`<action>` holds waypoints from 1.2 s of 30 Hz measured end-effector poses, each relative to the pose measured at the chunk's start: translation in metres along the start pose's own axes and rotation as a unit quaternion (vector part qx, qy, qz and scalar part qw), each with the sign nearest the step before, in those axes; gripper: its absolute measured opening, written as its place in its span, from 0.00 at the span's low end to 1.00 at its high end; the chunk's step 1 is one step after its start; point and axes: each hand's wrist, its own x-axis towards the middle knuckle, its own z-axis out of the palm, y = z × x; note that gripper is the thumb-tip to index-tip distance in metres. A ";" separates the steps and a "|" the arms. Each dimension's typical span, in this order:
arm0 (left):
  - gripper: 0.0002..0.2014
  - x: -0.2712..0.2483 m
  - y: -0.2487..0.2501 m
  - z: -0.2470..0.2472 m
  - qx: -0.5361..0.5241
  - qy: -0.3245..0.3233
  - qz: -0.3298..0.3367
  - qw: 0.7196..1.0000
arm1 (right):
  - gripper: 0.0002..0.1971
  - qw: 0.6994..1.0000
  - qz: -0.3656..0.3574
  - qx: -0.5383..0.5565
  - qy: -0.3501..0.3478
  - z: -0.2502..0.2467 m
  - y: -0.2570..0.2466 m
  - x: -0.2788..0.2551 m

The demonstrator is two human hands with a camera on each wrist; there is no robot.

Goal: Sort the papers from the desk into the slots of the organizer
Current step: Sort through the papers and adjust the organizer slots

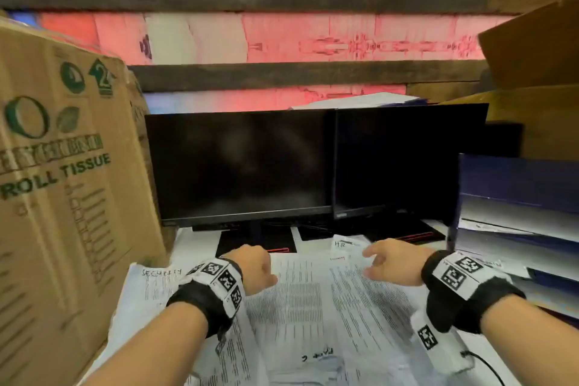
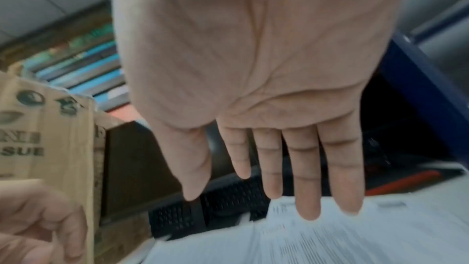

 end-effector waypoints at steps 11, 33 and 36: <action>0.23 0.000 -0.042 0.074 -0.018 -0.122 -0.090 0.988 | 0.31 0.983 0.066 0.145 -0.097 0.080 -0.027 0.050; 0.55 0.004 -0.138 0.089 -0.055 -0.092 -0.312 0.944 | 0.07 0.978 0.083 0.186 0.054 0.083 0.011 0.084; 0.57 0.006 -0.140 0.086 -0.090 -0.110 -0.244 0.959 | 0.08 0.977 0.094 0.182 0.064 0.085 0.010 0.083</action>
